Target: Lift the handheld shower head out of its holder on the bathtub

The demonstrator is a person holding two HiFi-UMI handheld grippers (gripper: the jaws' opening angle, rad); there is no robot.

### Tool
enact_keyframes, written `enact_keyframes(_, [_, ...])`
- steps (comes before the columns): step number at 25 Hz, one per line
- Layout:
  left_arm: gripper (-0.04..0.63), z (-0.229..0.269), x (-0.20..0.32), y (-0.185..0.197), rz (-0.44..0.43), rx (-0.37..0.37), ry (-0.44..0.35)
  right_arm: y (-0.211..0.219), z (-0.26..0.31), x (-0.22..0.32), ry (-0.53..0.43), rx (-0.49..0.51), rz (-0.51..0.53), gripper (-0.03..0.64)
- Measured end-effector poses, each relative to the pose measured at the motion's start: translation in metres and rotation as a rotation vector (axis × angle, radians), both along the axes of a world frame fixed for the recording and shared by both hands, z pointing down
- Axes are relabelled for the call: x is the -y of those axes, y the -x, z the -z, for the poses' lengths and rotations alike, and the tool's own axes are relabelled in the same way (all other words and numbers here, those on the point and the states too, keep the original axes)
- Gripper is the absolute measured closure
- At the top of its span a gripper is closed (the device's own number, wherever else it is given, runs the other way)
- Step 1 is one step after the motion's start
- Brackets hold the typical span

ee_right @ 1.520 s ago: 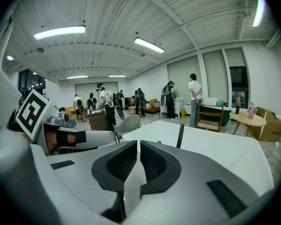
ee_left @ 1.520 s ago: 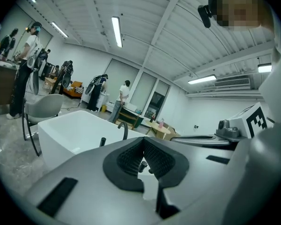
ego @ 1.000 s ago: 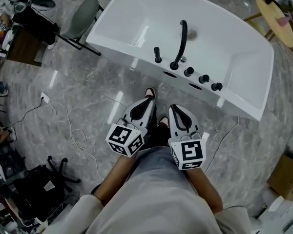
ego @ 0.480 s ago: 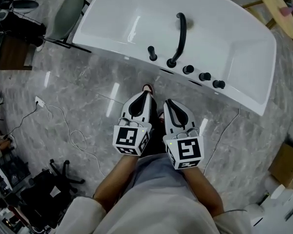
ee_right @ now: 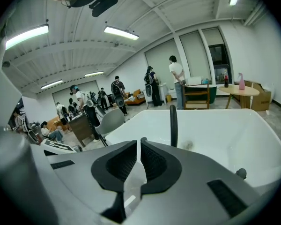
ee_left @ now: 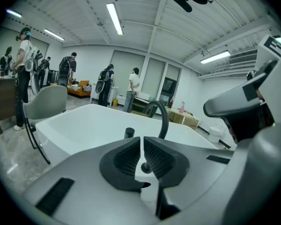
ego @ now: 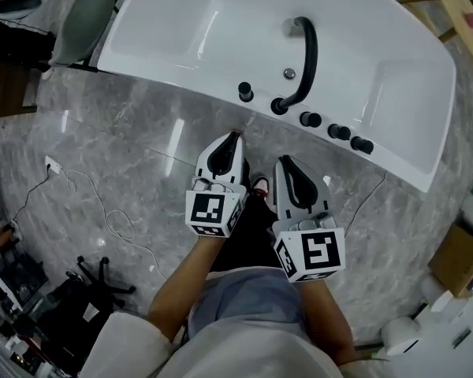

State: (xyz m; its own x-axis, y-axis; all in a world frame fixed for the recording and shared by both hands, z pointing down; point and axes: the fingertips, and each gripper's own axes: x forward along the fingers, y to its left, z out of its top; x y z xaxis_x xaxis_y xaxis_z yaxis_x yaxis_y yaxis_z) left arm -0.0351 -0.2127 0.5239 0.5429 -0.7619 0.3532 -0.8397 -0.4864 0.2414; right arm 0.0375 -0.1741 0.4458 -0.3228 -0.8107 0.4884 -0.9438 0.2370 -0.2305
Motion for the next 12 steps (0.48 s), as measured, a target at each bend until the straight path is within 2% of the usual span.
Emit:
enact_keyframes(2, [0.586,-0.016,0.012,-0.001,-0.003,-0.005,-0.001,0.003,-0.005,0.008,-0.005,0.002,0.007,0.594])
enact_keyframes(4, [0.541,-0.034,0.022,-0.003,-0.014,-0.008,0.008,0.006,-0.013,0.017,-0.011,0.004,0.013,0.594])
enact_keyframes(8, [0.513,-0.071,0.040,-0.010,-0.030,0.001,0.028,0.009,-0.031,0.032,-0.012,0.001,0.028,0.594])
enact_keyframes(12, [0.505,-0.104,0.057,-0.011,-0.021,-0.003,0.036,0.014,-0.048,0.040,-0.030,-0.053,0.062,0.594])
